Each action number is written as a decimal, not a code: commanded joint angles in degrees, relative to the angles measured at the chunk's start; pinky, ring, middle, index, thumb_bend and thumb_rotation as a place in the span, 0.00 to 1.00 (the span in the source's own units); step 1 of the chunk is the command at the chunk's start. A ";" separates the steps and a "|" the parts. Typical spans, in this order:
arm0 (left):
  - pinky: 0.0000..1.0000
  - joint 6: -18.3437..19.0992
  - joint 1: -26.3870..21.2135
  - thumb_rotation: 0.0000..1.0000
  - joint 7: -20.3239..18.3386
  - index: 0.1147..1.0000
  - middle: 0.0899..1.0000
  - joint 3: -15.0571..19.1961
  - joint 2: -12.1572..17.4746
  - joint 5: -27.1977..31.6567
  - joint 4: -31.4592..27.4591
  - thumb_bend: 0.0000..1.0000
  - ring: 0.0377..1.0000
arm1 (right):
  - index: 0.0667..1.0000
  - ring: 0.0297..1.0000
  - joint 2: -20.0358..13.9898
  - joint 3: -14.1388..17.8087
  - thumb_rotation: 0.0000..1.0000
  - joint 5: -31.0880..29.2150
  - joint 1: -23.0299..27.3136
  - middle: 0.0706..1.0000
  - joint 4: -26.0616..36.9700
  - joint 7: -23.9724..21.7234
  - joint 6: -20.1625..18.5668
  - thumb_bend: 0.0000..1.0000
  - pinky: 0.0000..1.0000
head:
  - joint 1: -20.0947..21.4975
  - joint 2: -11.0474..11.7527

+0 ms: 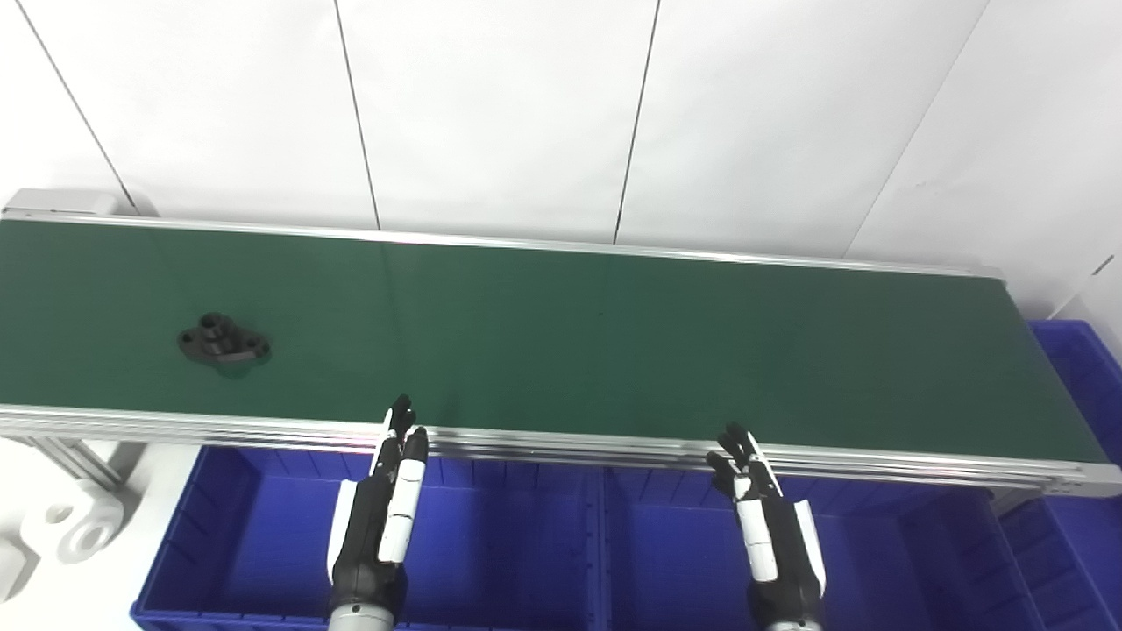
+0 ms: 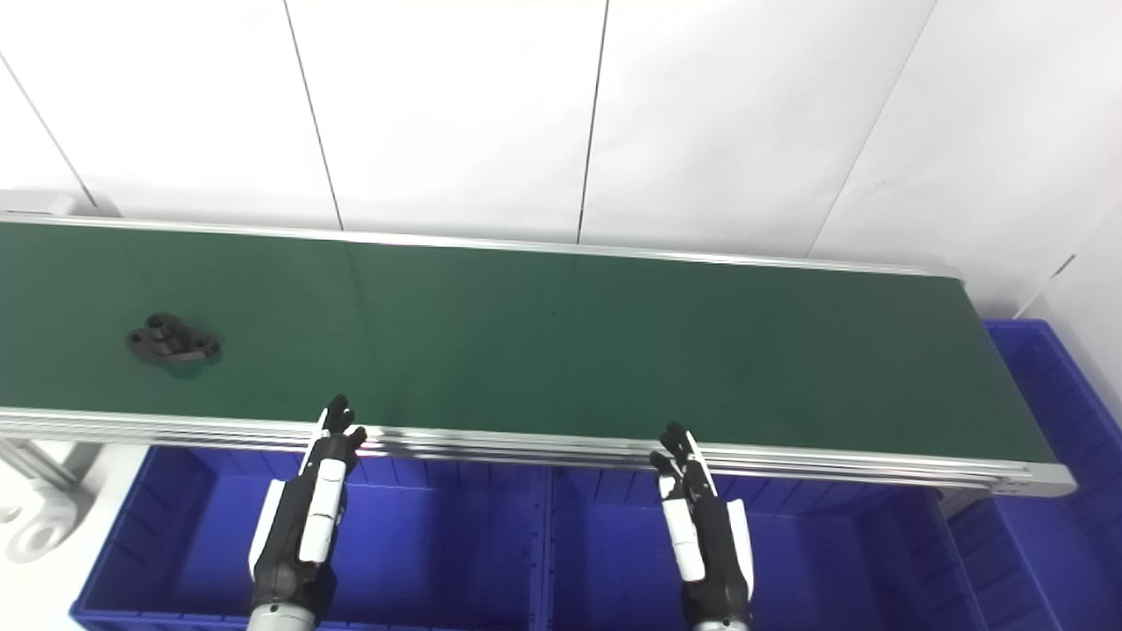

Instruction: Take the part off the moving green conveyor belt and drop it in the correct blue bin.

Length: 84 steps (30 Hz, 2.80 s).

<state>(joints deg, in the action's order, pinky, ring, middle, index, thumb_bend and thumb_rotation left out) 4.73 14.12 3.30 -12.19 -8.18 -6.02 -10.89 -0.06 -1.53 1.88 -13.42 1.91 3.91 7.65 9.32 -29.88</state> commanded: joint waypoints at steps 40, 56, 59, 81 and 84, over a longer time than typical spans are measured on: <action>1.00 1.67 -0.90 1.00 -1.46 1.00 1.00 0.19 0.33 0.13 -4.32 0.50 0.96 | 0.96 0.88 2.08 -1.79 0.98 2.70 1.59 0.94 4.13 -0.02 0.38 0.80 0.88 | 4.80 -4.68; 1.00 -0.63 -0.84 0.98 -0.47 1.00 0.98 -0.53 -0.91 -0.96 -1.52 0.47 0.94 | 0.97 0.89 0.34 -0.78 0.97 0.33 1.34 0.94 1.03 -1.33 3.48 0.81 0.91 | -1.57 -0.29; 1.00 -2.82 -0.75 0.94 -0.25 1.00 0.98 -0.98 -1.22 -1.33 0.22 0.47 0.94 | 0.97 0.89 -0.39 -0.11 0.96 -0.83 1.17 0.94 -0.29 -1.83 4.77 0.81 0.91 | -4.25 1.08; 0.94 -7.11 -1.18 0.84 0.58 1.00 1.00 -1.46 -1.76 -2.83 4.38 0.40 0.92 | 0.96 0.89 -2.28 0.79 0.99 -1.14 1.48 0.93 -5.19 -1.82 9.25 0.80 0.89 | -7.12 4.75; 0.94 -7.12 -1.16 0.83 0.75 1.00 0.99 -1.44 -1.80 -3.09 4.36 0.40 0.92 | 0.96 0.89 -2.23 0.79 0.98 -1.76 1.50 0.93 -5.05 -2.08 9.16 0.80 0.90 | -7.03 4.75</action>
<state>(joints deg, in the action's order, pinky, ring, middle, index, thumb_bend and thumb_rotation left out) 0.17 13.61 3.56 -12.42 -7.80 -8.98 -5.63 -2.43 -0.92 0.58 -12.57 -4.18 2.66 13.12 2.29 -25.22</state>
